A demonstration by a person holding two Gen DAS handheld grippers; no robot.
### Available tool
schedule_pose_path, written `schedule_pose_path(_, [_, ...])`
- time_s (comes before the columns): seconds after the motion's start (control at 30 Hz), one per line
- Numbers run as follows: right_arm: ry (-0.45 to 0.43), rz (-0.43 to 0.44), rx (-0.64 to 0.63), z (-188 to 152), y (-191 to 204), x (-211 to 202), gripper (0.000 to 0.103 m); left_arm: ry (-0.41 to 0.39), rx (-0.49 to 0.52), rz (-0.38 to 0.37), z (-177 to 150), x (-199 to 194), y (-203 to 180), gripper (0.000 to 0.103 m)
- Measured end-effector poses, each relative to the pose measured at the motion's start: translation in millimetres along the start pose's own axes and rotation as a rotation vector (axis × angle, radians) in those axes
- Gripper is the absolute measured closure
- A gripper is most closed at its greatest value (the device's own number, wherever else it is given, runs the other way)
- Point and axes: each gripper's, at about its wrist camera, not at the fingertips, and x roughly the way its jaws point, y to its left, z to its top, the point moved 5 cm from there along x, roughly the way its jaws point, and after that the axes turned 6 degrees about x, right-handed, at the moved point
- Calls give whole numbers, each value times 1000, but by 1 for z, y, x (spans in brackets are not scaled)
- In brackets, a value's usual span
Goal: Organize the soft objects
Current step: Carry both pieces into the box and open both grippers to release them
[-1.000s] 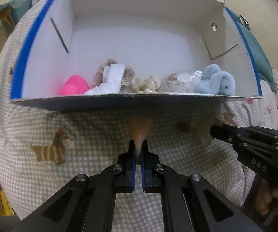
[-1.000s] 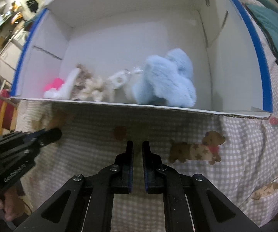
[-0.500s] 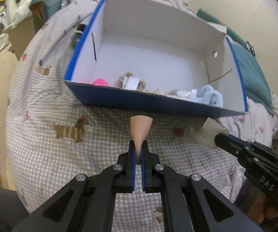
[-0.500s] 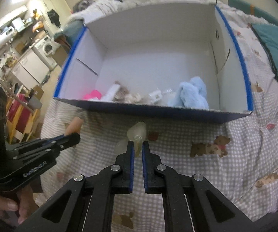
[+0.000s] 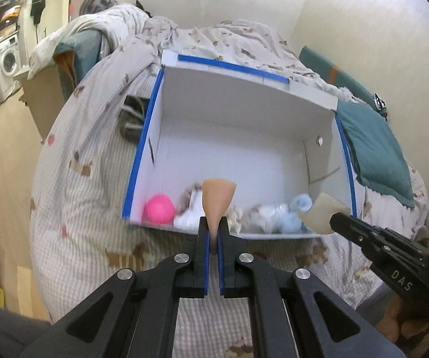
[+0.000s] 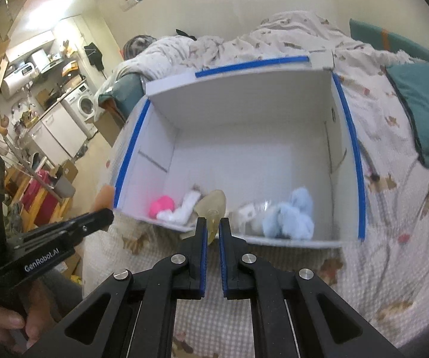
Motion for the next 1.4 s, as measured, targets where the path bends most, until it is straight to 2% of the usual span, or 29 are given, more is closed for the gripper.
schedule_pose_path(0.1, [-16,-12,-19,17,-2,4,94,33,23,-53,16,13,-3,98])
schedule_pose_path(0.17, [-24,-11,-23,28,-5,7,94,32,51,-62,24,18,-6,98])
schedule_pose_path(0.37, [-16,-13,17,44,-26,28,94,62,101,-29,39,46,-6,98])
schedule_pose_path(0.53, [24,-38,69,34,-44,48,94,111,66,0,30,79,3,98])
schedule_pose_path(0.73, [32,-56,51,30,-42,56,94,146,76,40,21,101,2,98])
schedule_pose_path(1.13, [61,-81,37,24,-42,66,94,133,96,90,13,108,1,95])
schedule_pose_path(1.2, [65,-82,45,23,-44,67,94,127,115,93,13,107,-2,93])
schedule_pose_path(1.27, [67,-80,52,24,-45,67,94,122,136,102,13,106,-6,86])
schedule_pose_path(1.4, [67,-82,51,23,-46,67,94,117,131,101,13,105,-8,84])
